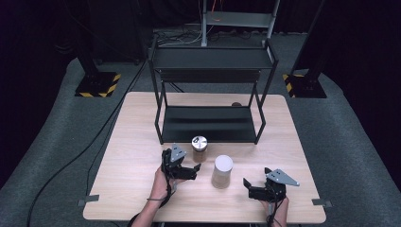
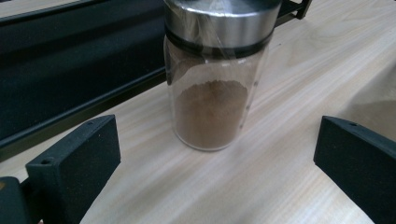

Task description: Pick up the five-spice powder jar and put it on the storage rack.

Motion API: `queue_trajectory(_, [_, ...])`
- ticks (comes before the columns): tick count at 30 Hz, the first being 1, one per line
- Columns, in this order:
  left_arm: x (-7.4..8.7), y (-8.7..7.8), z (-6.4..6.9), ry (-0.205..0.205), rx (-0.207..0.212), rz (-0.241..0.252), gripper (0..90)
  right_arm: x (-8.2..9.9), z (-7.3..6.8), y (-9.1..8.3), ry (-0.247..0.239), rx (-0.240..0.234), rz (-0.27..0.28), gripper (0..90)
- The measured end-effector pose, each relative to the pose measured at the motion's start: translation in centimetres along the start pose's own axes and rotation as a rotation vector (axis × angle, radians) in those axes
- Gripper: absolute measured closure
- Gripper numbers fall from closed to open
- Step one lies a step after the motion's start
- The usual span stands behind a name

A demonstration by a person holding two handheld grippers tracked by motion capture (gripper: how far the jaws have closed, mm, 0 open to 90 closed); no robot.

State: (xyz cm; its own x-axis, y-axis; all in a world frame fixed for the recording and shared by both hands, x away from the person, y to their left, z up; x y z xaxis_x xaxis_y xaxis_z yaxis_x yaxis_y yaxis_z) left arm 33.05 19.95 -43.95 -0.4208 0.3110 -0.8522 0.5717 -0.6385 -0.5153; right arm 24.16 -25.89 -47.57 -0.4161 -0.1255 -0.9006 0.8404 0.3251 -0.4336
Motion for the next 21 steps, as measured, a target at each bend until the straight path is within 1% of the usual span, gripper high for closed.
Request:
queue_trajectory(7, [-0.8,1.0,-0.5,0.016,0.013,-0.007,0.0,0.0,-0.1,0.0,-0.003,0.003,0.003,0.0])
queue_trajectory(14, [-1.5,2.5,-0.7,0.030,0.018,-0.041,0.0,0.0,-0.1,0.0,-0.006,0.003,0.000,0.0])
queue_trajectory(21, [-1.7,3.3,-0.9,0.031,0.020,-0.051,0.0,0.0,-0.1,0.0,-0.008,0.005,0.000,0.0])
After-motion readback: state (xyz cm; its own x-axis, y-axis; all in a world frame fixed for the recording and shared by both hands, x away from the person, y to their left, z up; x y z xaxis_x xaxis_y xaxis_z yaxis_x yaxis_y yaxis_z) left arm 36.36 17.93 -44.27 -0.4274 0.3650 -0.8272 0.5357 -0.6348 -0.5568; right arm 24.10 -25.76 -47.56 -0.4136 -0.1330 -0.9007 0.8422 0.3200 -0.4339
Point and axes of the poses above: each handheld gripper's, and its own axes: y roughly forward along the jaws, x roughly out of its underside, z roughly to its right, the point moved 3 cm from there along y, roughly forward along the jaws, and after that the axes turned 7 degrees about x, right-handed, at the moved point
